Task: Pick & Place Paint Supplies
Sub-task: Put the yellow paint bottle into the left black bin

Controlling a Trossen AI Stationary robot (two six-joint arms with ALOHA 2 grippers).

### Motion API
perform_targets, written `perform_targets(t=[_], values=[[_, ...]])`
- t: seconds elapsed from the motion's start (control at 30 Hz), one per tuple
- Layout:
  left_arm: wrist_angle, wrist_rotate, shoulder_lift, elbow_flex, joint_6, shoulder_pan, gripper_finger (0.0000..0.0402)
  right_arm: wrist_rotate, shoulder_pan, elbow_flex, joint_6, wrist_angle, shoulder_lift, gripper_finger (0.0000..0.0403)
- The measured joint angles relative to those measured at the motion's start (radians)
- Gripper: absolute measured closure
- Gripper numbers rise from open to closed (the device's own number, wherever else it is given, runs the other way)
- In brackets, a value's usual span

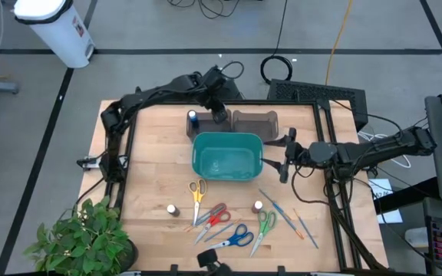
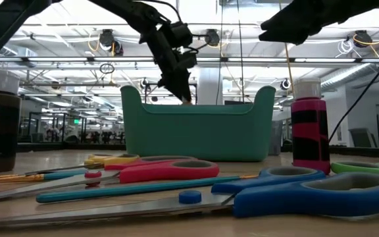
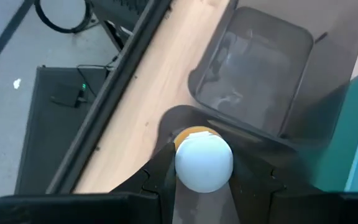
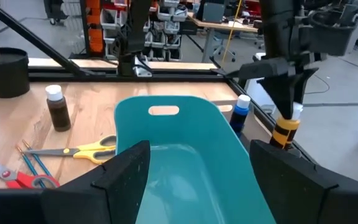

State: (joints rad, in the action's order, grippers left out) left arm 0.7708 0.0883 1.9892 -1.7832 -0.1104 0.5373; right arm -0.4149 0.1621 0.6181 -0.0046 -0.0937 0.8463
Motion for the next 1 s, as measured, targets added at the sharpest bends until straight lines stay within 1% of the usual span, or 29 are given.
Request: perform_targets(t=[0.63,1.0], values=[[-0.031,-0.035,0.079,0.000,0.014,-0.027,0.0282,0.000,0.000,-0.009,-0.007,-0.007,-0.002,0.0132],[-0.044,-0.053,0.082,0.000,0.011,-0.034,0.0282,0.000,0.000,-0.009,-0.007,-0.007,-0.002,0.0136]])
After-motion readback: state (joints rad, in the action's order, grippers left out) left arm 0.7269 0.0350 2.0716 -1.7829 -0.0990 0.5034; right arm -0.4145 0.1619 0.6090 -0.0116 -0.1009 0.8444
